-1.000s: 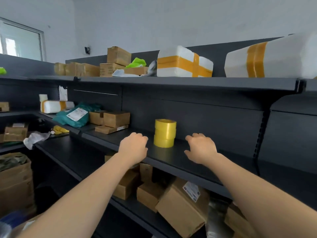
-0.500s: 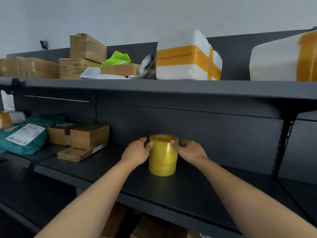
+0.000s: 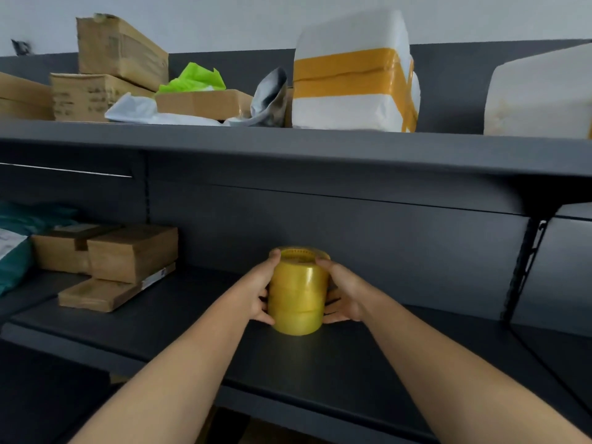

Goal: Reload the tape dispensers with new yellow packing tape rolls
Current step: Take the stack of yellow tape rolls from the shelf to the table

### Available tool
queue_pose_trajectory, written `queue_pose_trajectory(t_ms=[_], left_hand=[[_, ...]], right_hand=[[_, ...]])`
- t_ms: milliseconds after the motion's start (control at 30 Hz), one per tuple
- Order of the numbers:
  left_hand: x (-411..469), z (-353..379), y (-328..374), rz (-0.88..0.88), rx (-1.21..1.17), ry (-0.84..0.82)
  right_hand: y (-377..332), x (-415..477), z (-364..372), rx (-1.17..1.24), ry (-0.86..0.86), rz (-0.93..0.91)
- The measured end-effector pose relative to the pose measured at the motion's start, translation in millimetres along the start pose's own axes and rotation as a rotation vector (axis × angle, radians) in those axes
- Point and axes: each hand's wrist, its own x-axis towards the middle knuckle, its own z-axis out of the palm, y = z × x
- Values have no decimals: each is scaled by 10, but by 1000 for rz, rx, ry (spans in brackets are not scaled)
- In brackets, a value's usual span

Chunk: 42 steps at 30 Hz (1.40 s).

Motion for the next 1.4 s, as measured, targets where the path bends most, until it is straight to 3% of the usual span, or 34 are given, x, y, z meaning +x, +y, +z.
queue_pose_trajectory(t_ms=[100,300,433,633,933,1200,1267,1400], left_hand=[[27,-14,-37,43,-37,-9],[17,-24,-189,288,-169,-83],[-68,13,-257,384,-62,-143],[-105,42,-374,395,84,-138],[-274,175,-597,476,118,-103],[-545,328,-731,496,52,-278],[-618,426,-724,514,30,-253],[-611,618,-762,498,-93,-9]], right_hand=[[31,0,-10,61,17,-64],[152,26,-52,158,32,-266],[263,26,-46,64,-4,-332],[377,-30,-25,-92,32,-372],[596,-213,-57,-49,-138,-431],[714,-509,-245,-12,-142,-449],[757,-577,-256,-26,-113,-474],[841,-687,-244,26,-101,-509]])
